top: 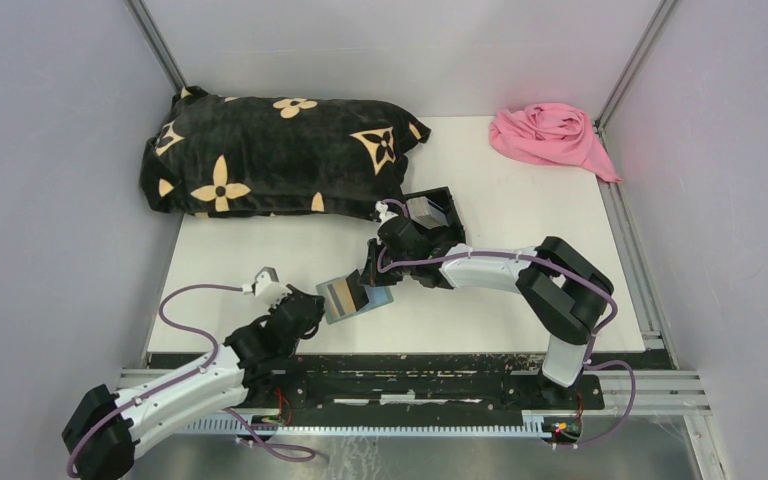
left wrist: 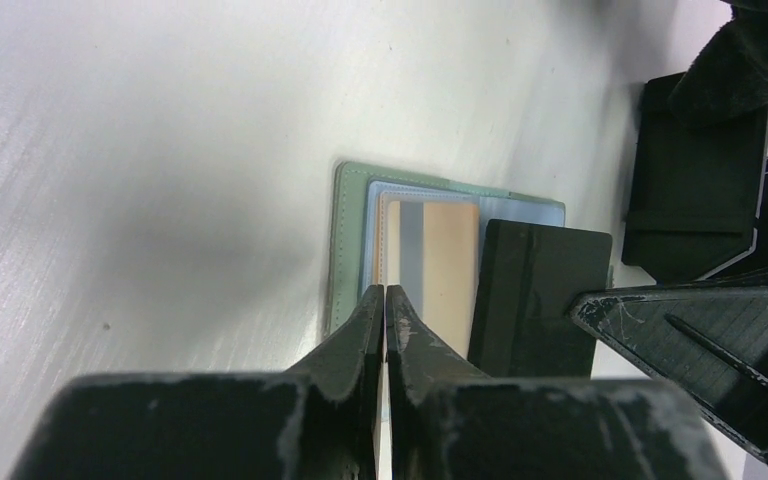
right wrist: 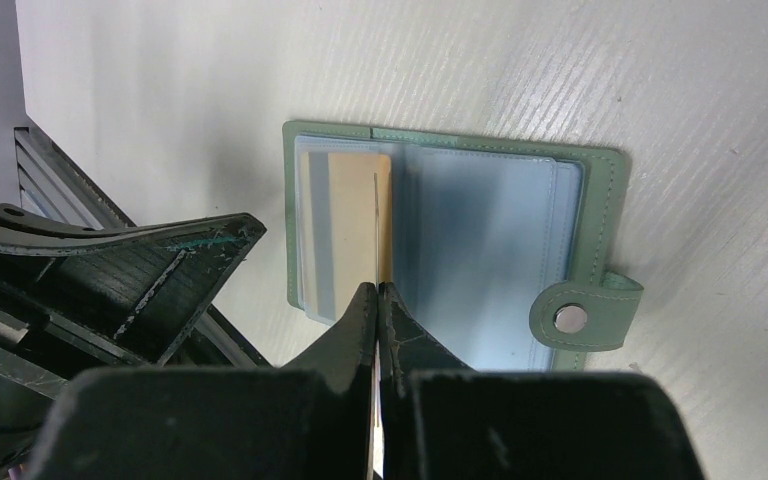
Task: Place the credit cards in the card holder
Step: Turn over the card slot in the card holder.
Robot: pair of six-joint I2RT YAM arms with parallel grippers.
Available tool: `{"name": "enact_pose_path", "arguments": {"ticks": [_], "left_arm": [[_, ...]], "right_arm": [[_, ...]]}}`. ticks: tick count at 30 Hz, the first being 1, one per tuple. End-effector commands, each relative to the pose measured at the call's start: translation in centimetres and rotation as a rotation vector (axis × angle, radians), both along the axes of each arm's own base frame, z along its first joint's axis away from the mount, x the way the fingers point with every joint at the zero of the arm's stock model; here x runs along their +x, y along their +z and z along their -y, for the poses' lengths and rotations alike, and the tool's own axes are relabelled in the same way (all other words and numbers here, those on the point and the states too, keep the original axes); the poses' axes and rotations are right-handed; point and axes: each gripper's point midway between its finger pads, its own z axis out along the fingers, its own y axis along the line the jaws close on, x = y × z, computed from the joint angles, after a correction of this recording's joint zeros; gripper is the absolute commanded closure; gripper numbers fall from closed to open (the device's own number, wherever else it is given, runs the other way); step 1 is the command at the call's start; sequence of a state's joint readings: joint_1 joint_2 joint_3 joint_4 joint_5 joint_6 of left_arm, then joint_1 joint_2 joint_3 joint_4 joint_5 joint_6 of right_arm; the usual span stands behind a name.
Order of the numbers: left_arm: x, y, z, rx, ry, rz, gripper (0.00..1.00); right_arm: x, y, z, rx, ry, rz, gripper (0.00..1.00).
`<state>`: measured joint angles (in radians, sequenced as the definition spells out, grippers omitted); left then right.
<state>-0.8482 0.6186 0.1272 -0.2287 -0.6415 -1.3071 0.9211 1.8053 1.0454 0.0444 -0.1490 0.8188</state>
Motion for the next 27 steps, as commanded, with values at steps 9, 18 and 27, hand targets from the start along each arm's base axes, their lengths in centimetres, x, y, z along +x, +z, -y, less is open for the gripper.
{"name": "enact_pose_path", "arguments": {"ticks": [9, 18, 27], "left_arm": [[0.9, 1.0, 0.4, 0.041, -0.011, 0.025, 0.95], [0.9, 0.1, 0.7, 0.049, -0.019, -0.001, 0.97], [0.7, -0.5, 0.6, 0.046, -0.015, -0.011, 0.97]], "right_arm": [[1.6, 4.0, -1.2, 0.085, -0.005, 0.080, 0.99], [2.4, 5.0, -0.6, 0.102, -0.013, 0.091, 0.99], [3.0, 4.1, -0.4, 0.109, -0.014, 0.066, 0.99]]}}
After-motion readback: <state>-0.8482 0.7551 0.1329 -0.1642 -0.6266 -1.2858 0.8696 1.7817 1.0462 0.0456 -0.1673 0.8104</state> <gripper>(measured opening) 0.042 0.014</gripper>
